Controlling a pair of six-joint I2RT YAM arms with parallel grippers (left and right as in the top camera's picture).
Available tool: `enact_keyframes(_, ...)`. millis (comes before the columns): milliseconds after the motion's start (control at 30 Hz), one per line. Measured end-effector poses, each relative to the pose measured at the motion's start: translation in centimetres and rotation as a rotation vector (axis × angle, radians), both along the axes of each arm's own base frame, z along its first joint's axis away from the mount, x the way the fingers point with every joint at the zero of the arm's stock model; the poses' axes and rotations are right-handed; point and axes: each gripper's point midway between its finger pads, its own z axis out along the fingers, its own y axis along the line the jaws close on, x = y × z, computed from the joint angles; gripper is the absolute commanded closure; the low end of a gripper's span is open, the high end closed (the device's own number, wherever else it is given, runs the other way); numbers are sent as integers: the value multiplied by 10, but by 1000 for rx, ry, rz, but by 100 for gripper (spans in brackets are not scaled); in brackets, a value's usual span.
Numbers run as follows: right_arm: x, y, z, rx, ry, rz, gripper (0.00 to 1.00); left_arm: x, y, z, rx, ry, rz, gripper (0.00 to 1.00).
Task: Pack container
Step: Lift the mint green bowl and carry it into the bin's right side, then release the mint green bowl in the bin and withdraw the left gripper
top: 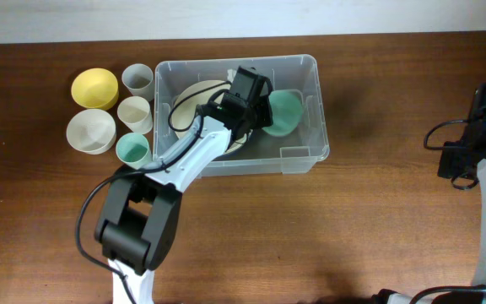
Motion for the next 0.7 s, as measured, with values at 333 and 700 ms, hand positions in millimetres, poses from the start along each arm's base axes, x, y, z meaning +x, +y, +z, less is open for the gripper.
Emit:
enact_keyframes(333,0,0,0,0,0,1,1,2,-3,-4,13,-9,-37,61)
enact_keyframes(700,0,0,0,0,1,0,1,30,-17,114,21,-167,-122,32)
